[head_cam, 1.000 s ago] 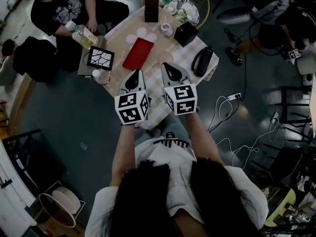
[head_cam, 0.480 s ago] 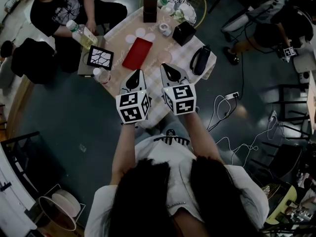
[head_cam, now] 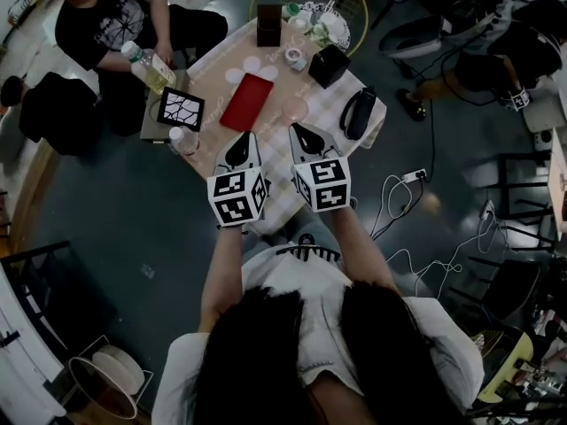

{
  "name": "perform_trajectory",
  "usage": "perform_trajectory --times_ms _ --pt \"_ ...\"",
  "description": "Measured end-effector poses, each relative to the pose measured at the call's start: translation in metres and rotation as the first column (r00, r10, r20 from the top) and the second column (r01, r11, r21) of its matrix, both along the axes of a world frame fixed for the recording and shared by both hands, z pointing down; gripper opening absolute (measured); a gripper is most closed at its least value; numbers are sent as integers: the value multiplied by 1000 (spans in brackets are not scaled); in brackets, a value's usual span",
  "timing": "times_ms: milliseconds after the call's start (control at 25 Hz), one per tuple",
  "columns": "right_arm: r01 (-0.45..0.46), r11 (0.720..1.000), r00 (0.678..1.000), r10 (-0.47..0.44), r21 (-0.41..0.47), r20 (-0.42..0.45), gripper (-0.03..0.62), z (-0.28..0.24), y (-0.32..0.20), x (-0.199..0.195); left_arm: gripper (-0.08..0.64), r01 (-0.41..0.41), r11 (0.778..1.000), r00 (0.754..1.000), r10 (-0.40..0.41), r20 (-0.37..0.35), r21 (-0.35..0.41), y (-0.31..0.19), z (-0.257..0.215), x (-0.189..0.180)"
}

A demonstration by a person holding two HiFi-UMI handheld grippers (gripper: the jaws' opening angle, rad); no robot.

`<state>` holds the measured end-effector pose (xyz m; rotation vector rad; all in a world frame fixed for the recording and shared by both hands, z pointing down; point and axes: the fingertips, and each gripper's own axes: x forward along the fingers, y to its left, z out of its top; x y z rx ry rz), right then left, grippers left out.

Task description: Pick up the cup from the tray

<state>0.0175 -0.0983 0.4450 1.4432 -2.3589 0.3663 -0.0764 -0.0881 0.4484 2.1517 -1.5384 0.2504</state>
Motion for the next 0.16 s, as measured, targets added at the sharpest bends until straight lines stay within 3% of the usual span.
perform_trajectory --times_ms 160 --pt "-12 1000 1000 12 -8 0 6 1 4 1 5 2 1000 1000 -1 10 -12 6 5 -3"
